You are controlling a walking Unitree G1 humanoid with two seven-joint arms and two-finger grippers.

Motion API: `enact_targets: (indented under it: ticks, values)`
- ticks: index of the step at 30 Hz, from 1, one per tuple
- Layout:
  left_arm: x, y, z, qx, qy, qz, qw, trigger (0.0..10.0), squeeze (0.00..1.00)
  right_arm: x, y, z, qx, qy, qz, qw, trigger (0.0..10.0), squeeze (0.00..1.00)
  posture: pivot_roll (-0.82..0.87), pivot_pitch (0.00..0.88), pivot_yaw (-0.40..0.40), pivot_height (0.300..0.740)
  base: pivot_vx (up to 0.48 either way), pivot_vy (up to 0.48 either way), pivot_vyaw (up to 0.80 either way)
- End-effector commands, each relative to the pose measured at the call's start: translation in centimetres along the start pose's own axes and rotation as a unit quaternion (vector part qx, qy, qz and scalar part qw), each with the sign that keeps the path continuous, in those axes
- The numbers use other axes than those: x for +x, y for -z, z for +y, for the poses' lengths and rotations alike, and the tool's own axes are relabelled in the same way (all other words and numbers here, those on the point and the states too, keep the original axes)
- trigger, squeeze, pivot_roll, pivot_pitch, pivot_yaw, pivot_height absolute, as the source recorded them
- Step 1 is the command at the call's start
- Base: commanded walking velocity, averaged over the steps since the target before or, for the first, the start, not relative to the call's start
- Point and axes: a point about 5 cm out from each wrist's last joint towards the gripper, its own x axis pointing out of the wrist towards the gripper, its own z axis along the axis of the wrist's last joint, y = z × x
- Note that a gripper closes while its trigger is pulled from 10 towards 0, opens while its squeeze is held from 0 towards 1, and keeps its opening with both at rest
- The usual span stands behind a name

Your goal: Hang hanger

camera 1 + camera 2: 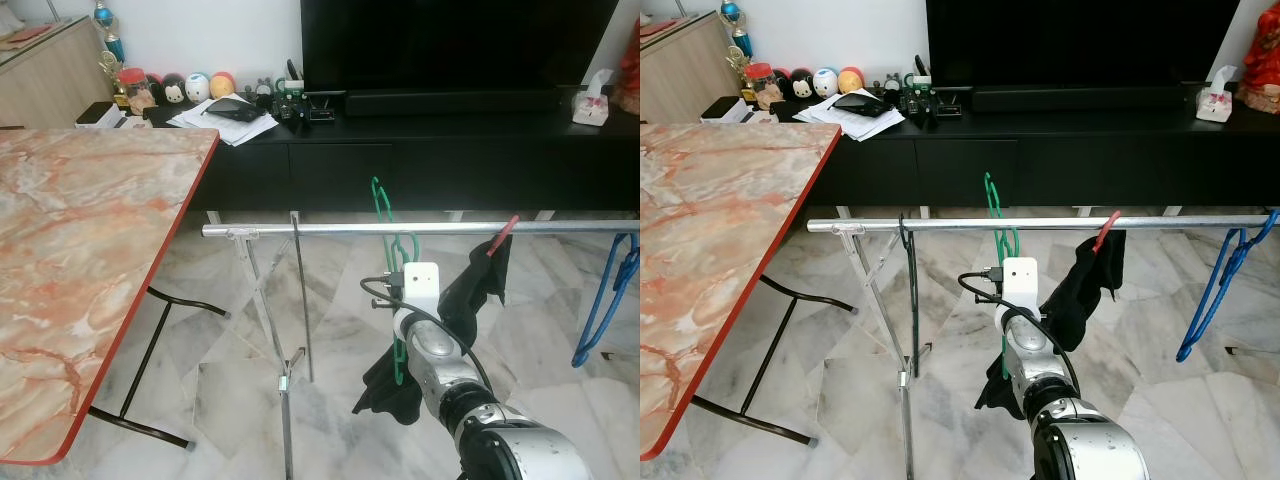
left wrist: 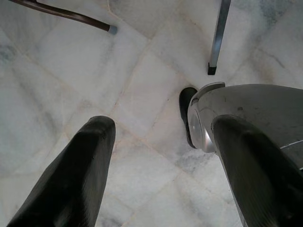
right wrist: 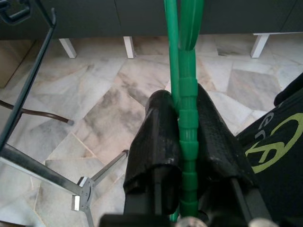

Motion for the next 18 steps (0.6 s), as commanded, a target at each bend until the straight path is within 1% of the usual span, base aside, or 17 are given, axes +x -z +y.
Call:
enact_targets:
  ticks: [1,11,18]
  values:
    - [-0.29,1.13,-0.58,0.014,0.018,0.022,1.0,10.0,0.0,0.02,-0.3,0.24,0.0,-0.002,-0.01,1.0,10.0,0.0,0.03,0.0,0.044,0.74,0.0,0.0,0.0]
    - [-0.24,1.03,-0.75,0.018,0.021,0.022,0.999,10.0,0.0,0.0,-0.23,0.41,0.002,-0.005,-0.009,1.0,10.0,0.0,0.03,0.0,0.044,0.74,0.0,0.0,0.0]
    - [-0.27,1.17,-0.72,0.018,0.021,0.025,0.999,10.0,0.0,-0.01,-0.18,0.49,0.002,-0.006,-0.008,1.0,10.0,0.0,0.03,0.0,0.042,0.74,0.247,0.0,0.0]
